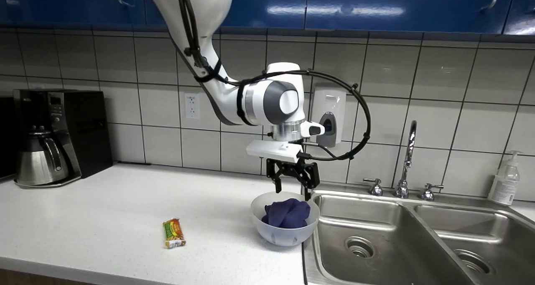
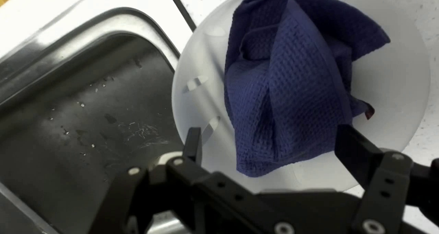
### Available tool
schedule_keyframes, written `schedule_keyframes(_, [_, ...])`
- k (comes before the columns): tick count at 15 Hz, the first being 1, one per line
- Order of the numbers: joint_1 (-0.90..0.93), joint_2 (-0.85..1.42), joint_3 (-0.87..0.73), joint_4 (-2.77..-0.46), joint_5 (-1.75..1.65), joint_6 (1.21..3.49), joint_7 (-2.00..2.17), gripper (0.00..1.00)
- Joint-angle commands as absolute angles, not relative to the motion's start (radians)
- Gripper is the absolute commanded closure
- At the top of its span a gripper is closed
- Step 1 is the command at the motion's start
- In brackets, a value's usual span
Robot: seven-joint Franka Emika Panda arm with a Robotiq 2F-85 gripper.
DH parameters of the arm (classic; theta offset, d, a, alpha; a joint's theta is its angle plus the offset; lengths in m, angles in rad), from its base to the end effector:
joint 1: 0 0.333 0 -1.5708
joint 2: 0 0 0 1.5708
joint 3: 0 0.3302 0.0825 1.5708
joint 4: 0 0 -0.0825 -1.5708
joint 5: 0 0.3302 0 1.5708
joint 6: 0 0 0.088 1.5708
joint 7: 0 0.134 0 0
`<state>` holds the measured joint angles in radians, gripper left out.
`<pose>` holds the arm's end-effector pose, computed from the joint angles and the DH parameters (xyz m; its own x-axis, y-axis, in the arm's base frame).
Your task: Remove the towel from the bowl
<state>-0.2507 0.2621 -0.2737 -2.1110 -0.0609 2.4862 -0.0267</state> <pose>0.4840 -0.2751 0.3325 0.9023 -0.4157 0.1144 -0.4277 -0.8965 0.1156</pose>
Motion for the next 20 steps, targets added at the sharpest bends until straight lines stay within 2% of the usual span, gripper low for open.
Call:
schedule_keyframes(1, [-0.268,0.343,-0.261,-2.042,-0.011,2.521,0.002,0.00])
schedule_keyframes(20, [-0.263,0.503,-0.257,-2.011,0.047,2.567,0.033,0.00])
